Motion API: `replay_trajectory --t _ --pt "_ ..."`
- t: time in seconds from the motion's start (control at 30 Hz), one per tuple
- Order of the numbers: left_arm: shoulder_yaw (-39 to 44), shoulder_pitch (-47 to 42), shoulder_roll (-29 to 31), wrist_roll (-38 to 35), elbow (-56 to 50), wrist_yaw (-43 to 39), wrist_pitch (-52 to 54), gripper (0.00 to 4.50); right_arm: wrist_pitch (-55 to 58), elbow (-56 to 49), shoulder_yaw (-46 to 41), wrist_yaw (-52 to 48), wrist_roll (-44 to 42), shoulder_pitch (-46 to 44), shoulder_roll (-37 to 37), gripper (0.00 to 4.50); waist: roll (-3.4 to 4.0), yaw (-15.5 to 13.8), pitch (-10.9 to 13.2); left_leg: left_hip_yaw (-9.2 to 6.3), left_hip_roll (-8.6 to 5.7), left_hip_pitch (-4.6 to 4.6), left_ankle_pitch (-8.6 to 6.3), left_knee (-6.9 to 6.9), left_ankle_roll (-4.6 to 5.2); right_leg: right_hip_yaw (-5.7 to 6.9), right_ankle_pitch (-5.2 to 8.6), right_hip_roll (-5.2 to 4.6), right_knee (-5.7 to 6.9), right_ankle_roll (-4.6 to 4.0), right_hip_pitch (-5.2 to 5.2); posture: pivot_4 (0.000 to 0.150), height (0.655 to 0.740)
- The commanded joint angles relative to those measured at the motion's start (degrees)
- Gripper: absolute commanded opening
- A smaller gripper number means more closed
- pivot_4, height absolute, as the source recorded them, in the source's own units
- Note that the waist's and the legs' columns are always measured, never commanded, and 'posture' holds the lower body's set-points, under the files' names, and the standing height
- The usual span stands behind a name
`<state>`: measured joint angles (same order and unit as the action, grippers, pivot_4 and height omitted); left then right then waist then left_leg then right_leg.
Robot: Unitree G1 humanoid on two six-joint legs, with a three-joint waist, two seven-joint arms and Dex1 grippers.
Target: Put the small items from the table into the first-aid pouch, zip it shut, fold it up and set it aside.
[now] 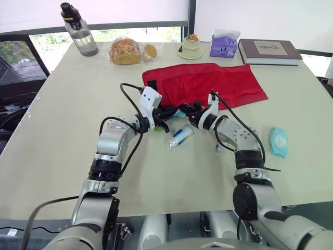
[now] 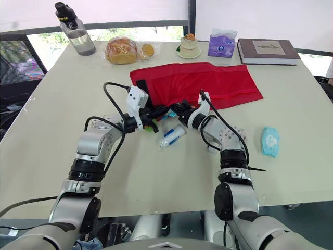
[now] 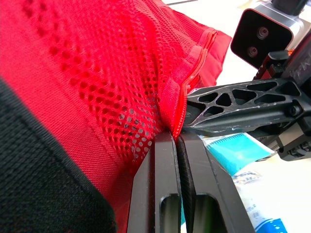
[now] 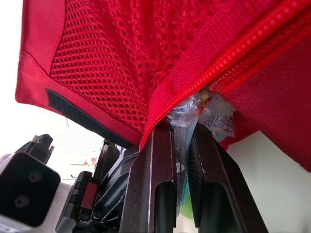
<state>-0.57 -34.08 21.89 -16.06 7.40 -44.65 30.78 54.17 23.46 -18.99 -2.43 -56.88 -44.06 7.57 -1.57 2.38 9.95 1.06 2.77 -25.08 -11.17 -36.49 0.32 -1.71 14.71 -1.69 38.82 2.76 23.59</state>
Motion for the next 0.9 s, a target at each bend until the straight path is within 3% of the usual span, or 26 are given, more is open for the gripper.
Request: replay_trajectory --t 0.03,0.43,0.67,0.9 --pt "-0.32 -1.48 -0.19 -1.83 -2.30 -0.78 1.25 0.06 1.61 -3.97 -0.40 2.77 -2.14 -0.79 2.66 0.00 0.00 -0.01 0.00 0.00 0.00 0.00 0.00 0.00 0.00 0.00 0.00 0.00 0.00 0.00 0.00 0.150 0.7400" --pt "-3.81 -3.32 3.20 -3.69 -10.41 -3.26 10.18 0.06 5.73 -14.22 -1.23 16.93 -10.46 1.80 4.84 0.00 0.01 0.04 0.00 -0.01 0.00 -0.02 0.00 0.02 0.00 -0.01 0.00 -0.01 -0.03 0.00 0.01 0.150 0.7400" --pt "-6.50 -4.85 4.35 0.24 -6.56 -0.80 10.61 0.06 3.30 -10.03 0.84 16.40 -8.30 1.81 4.73 0.00 0.01 0.03 0.01 -0.01 -0.01 -0.01 0.00 0.03 0.00 -0.01 0.01 0.00 -0.03 0.00 0.01 0.150 0.7400" --pt "-11.29 -3.61 6.34 8.78 -2.53 0.91 0.14 0.06 -2.37 -0.54 2.42 11.18 -4.20 -2.04 3.94 0.00 0.01 0.10 0.01 0.02 -0.01 0.01 0.00 0.03 0.00 -0.03 0.01 0.00 -0.04 0.00 0.01 0.150 0.7400"
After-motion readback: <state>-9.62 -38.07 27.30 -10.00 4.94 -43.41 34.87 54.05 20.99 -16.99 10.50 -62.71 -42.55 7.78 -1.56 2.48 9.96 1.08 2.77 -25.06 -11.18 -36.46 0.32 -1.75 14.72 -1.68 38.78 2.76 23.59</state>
